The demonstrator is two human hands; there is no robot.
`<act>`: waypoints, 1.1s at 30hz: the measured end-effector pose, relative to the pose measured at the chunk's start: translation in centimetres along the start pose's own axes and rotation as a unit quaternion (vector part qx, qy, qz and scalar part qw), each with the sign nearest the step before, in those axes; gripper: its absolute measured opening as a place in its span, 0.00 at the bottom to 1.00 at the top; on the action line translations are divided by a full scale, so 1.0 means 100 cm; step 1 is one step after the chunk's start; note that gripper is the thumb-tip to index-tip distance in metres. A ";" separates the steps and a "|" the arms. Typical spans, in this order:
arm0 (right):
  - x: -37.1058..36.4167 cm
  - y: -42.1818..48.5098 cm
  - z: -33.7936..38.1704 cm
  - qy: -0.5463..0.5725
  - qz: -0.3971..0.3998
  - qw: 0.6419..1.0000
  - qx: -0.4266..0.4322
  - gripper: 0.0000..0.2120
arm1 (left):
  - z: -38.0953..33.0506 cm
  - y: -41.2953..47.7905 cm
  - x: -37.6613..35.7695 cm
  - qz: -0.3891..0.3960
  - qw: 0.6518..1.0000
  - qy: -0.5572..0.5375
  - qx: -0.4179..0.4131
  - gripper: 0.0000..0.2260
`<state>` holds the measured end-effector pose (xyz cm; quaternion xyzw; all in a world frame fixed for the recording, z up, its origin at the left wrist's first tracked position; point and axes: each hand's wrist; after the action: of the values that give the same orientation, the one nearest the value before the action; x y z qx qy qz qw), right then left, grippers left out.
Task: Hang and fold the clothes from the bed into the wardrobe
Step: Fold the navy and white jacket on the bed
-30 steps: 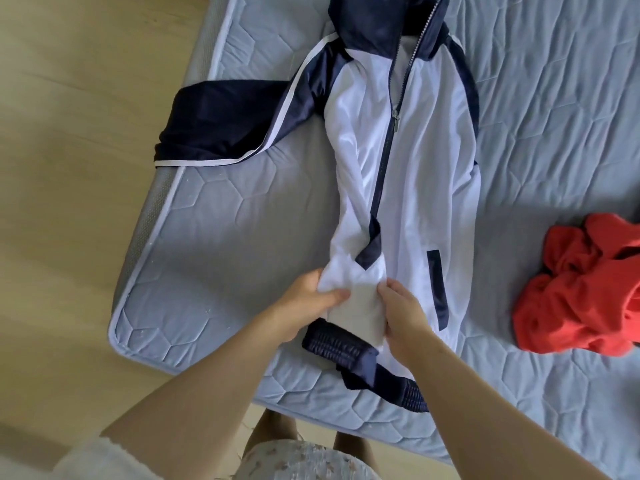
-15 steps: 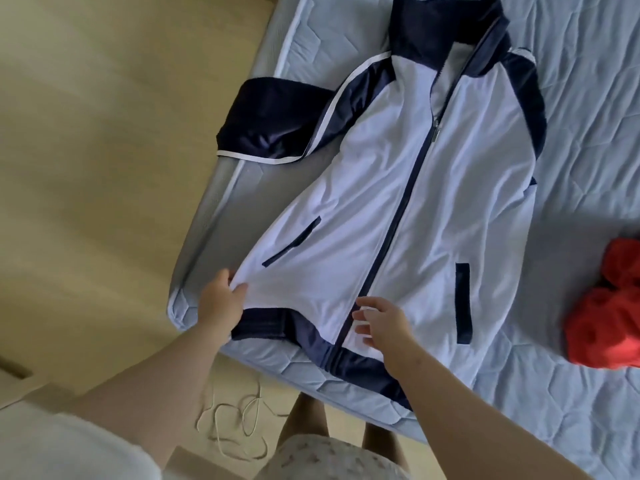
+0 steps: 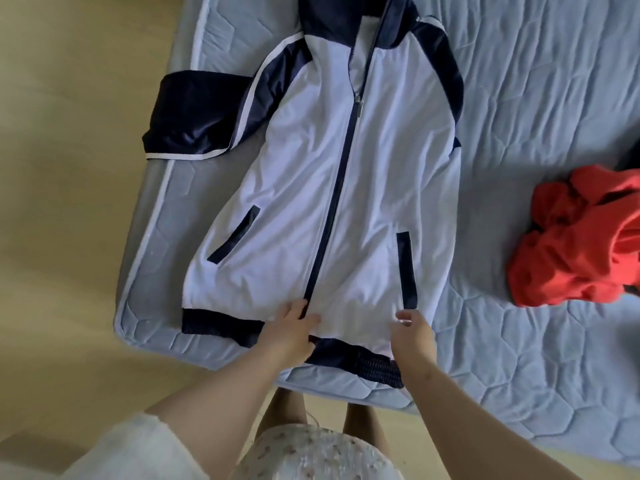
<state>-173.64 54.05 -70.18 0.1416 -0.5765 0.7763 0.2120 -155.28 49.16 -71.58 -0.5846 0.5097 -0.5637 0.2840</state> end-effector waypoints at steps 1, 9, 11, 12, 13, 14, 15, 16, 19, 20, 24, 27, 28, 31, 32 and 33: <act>0.007 0.004 -0.008 0.017 -0.017 1.000 -0.011 0.12 | -0.009 0.003 0.000 0.005 0.999 -0.015 0.030 0.20; 0.025 0.027 -0.040 0.207 0.032 0.975 -0.076 0.20 | -0.097 0.030 -0.006 -0.101 0.987 -0.116 -0.035 0.34; 0.032 0.033 -0.043 0.258 0.071 0.959 -0.090 0.20 | -0.108 0.034 -0.012 -0.058 0.992 -0.103 -0.038 0.45; 0.037 0.034 -0.044 0.265 0.099 0.955 -0.085 0.21 | -0.112 0.036 -0.016 -0.061 0.993 -0.090 -0.035 0.46; 0.041 0.035 -0.045 0.265 0.129 0.953 -0.071 0.22 | -0.115 0.037 -0.019 -0.068 0.994 -0.077 -0.033 0.45; 0.044 0.036 -0.045 0.265 0.158 0.950 -0.056 0.22 | -0.117 0.039 -0.022 -0.076 0.994 -0.073 -0.029 0.42; 0.047 0.036 -0.045 0.258 0.179 0.949 -0.044 0.22 | -0.118 0.040 -0.022 -0.082 0.993 -0.087 -0.019 0.38; 0.048 0.037 -0.045 0.248 0.193 0.949 -0.036 0.21 | -0.118 0.042 -0.020 -0.089 0.989 -0.120 -0.005 0.33; 0.045 0.039 -0.045 0.193 0.188 0.963 -0.007 0.22 | -0.112 0.044 -0.006 -0.095 0.959 -0.262 0.056 0.19; 0.042 0.040 -0.045 0.185 0.165 0.969 0.000 0.22 | -0.109 0.045 0.001 -0.084 0.945 -0.303 0.085 0.18; 0.037 0.041 -0.046 0.213 0.127 0.969 -0.025 0.26 | -0.092 0.046 0.023 -0.030 0.891 -0.424 0.161 0.24; 0.037 0.044 -0.045 0.115 0.175 0.976 -0.060 0.15 | -0.082 0.045 0.030 -0.026 0.861 -0.475 0.182 0.26; 0.039 0.044 -0.044 0.090 0.170 0.979 -0.064 0.10 | -0.080 0.044 0.031 -0.026 0.849 -0.495 0.183 0.26; 0.047 0.039 -0.046 0.130 0.141 0.980 -0.062 0.06 | -0.080 0.037 0.029 -0.018 0.838 -0.515 0.179 0.26; 0.051 0.036 -0.047 0.161 0.144 0.974 -0.065 0.08 | -0.081 0.034 0.029 -0.017 0.840 -0.513 0.176 0.25; 0.053 0.033 -0.047 0.197 0.161 0.965 -0.064 0.13 | -0.082 0.031 0.029 -0.018 0.842 -0.511 0.174 0.24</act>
<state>-179.77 58.57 -71.88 -0.1227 -0.5875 0.7740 0.2019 -164.40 47.55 -71.66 -0.7398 0.1756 -0.2696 0.5908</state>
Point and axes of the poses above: each hand's wrist, its own y-axis towards the middle knuckle, its own x-axis out of the back of the hand, z = x × y, and after that the axes turned 7 degrees about y, right-handed
